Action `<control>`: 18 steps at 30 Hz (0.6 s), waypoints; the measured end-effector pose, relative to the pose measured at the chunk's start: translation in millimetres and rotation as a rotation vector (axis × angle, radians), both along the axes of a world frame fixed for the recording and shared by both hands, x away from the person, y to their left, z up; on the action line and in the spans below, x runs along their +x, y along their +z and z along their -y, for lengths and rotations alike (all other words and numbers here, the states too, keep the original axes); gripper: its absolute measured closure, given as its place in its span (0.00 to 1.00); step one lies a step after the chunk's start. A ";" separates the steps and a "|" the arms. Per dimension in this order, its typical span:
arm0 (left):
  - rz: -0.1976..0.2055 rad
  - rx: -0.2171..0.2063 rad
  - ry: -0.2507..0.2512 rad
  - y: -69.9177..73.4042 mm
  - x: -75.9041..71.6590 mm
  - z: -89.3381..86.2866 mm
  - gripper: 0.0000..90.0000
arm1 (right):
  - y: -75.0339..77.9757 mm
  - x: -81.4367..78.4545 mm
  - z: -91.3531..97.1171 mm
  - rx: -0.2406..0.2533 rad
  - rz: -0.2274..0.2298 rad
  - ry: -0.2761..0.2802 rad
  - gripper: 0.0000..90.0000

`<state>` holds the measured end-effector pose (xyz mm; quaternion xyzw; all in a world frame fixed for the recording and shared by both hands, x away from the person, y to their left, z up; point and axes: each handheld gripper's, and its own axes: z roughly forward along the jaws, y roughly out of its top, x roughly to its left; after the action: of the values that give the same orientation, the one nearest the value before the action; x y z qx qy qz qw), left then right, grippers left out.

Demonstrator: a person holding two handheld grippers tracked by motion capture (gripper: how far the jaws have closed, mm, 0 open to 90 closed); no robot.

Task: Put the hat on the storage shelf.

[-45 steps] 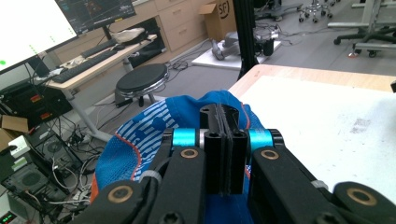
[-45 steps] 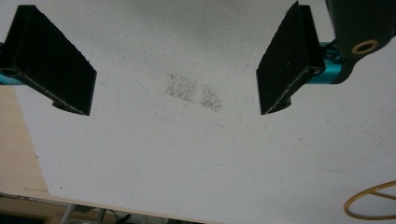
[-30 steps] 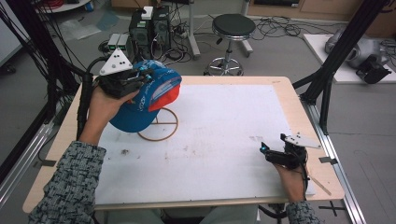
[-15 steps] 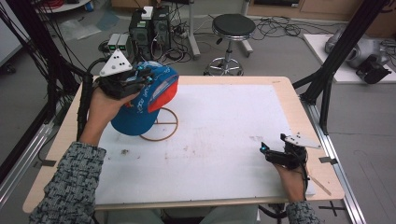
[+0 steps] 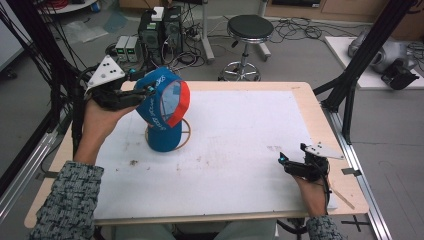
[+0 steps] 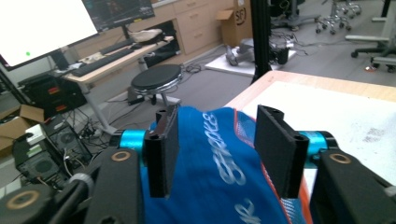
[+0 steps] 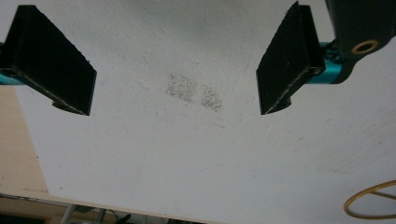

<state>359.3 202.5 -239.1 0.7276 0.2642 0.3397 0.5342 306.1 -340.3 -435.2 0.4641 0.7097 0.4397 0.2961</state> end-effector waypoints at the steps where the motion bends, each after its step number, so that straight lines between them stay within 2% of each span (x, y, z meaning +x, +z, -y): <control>1: 0.003 -0.004 0.010 -1.5 -2.4 -3.2 0.52 | 0.0 0.1 -0.1 0.001 0.000 0.000 0.12; 8: 0.020 -0.031 0.066 -17.8 -22.4 -23.2 0.44 | 0.5 -0.1 -0.6 -0.001 0.003 0.002 0.12; 13: 0.010 -0.039 0.113 -37.3 -32.7 -36.6 0.41 | 0.9 -0.2 0.2 0.001 0.009 -0.002 0.12; 18: -0.001 -0.057 0.147 -49.8 -39.4 -51.2 0.40 | 1.1 -0.1 1.2 0.005 0.008 -0.006 0.12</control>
<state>319.9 253.7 -288.9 0.6909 0.3268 0.3701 0.5281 306.1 -341.5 -434.1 0.4650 0.7059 0.4427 0.2991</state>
